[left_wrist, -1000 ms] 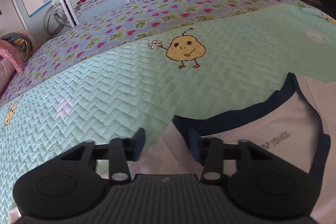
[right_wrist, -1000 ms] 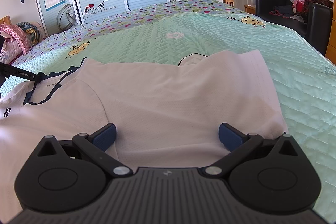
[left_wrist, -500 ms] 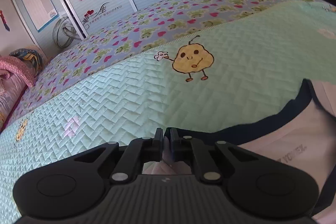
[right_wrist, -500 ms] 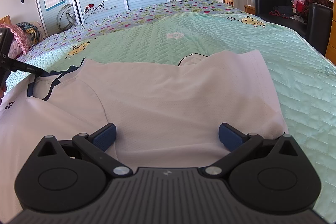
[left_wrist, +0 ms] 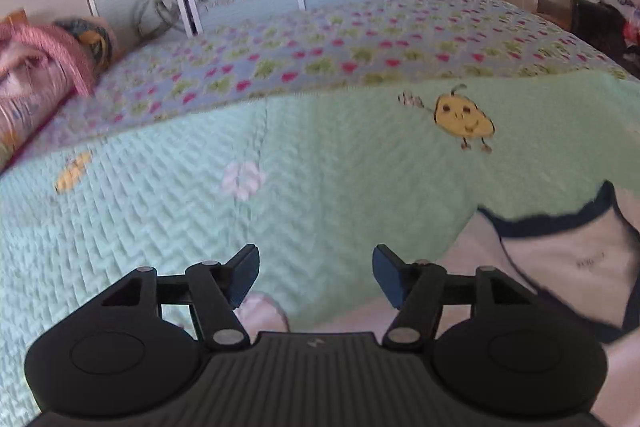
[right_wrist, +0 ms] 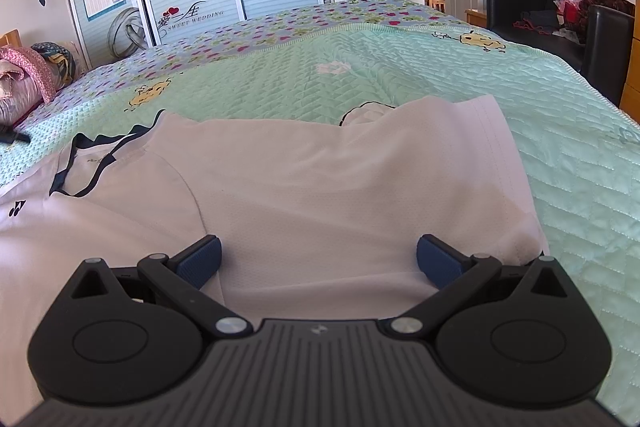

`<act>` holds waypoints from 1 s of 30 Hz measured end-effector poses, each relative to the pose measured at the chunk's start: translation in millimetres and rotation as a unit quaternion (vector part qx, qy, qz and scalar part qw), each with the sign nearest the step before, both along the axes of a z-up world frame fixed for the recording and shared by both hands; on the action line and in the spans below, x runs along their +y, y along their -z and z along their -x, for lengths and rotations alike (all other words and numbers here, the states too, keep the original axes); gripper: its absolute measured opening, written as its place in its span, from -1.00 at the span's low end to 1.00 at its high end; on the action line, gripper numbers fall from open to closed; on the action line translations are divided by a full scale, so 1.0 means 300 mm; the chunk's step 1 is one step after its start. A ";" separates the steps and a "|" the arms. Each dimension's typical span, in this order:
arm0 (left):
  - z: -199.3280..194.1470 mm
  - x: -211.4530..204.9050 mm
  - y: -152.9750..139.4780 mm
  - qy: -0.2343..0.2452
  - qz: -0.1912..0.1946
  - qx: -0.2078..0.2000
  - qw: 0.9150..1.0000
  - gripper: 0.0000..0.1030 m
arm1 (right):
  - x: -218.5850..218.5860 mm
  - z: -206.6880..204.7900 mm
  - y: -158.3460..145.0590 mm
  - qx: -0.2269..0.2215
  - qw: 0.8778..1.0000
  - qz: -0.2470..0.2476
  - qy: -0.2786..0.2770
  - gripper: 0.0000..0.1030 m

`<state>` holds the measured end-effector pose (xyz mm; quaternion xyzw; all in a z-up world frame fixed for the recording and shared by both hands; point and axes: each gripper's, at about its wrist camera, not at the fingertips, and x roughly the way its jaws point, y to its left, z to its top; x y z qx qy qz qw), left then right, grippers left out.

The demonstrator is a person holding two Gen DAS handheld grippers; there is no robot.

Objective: Fold clothes

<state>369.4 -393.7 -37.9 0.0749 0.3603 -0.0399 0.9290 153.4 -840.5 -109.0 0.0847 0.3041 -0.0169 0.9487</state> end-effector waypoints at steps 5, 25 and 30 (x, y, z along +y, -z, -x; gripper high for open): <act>0.041 0.083 0.053 0.001 0.012 0.012 1.000 0.27 | -0.004 0.001 0.001 0.000 1.000 0.000 0.000 1.00; 0.049 -0.034 0.108 0.079 -0.086 -0.013 0.993 -0.95 | -0.002 0.005 0.002 0.000 1.000 0.005 0.001 1.00; 0.017 -0.093 0.131 0.052 -0.154 -0.040 0.986 -0.96 | -0.004 0.007 0.002 0.000 1.000 0.004 0.001 1.00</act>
